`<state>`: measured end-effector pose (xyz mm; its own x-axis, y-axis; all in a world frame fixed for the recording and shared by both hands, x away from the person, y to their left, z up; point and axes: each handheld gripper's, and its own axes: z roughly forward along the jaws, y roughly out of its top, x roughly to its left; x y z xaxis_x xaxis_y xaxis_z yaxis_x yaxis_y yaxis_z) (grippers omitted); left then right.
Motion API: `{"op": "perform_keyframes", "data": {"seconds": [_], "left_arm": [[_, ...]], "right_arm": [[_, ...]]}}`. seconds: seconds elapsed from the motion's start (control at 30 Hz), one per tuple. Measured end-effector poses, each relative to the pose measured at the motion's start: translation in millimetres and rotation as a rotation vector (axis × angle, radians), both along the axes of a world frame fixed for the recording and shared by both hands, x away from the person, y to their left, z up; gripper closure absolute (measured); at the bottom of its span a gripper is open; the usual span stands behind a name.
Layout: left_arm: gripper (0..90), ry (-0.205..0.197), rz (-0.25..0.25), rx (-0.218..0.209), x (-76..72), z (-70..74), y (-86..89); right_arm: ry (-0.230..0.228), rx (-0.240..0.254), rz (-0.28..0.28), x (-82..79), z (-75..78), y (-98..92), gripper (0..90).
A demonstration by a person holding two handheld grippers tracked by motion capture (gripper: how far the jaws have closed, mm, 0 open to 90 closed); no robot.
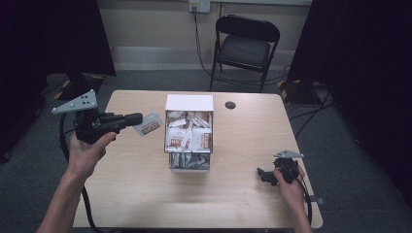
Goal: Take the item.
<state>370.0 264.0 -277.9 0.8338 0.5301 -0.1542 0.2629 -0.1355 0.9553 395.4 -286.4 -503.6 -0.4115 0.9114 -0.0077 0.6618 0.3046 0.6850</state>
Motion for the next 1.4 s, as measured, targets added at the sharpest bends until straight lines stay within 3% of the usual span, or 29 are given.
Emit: {"op": "perform_keyframes", "data": {"seconds": [0.1, 0.27, 0.43, 0.6, 0.9, 1.33, 1.4], "left_arm": [[90.0, 0.010, 0.017, 0.017, 2.5, -5.3, 3.6], [90.0, 0.015, 0.058, 0.008, 3.6, -11.1, 12.3], [90.0, 0.021, 0.069, 0.014, 3.7, -14.5, 18.2], [90.0, 0.032, 0.081, 0.048, 4.7, -17.1, 20.2], [90.0, 0.060, 0.080, 0.071, 12.0, -39.4, 22.1], [90.0, 0.090, 0.111, 0.088, 18.6, -60.2, 28.9], [90.0, 0.094, 0.109, 0.106, 20.9, -66.3, 30.2]], "right_arm": [[0.000, 0.000, 0.001, 0.0, 0.0, 0.0, 0.0], [-0.001, 0.000, -0.003, -0.1, 0.0, 0.1, 0.0], [-0.001, 0.000, -0.001, -0.2, 0.0, 0.1, 0.0], [0.000, 0.000, -0.004, -0.3, 0.0, 0.3, 0.0], [-0.001, -0.001, -0.004, -0.3, 0.0, 0.2, 0.0], [-0.002, -0.002, -0.004, -0.4, 0.0, 0.2, 0.0], [-0.002, -0.002, -0.004, -0.4, -0.1, 0.2, 0.0]]}}
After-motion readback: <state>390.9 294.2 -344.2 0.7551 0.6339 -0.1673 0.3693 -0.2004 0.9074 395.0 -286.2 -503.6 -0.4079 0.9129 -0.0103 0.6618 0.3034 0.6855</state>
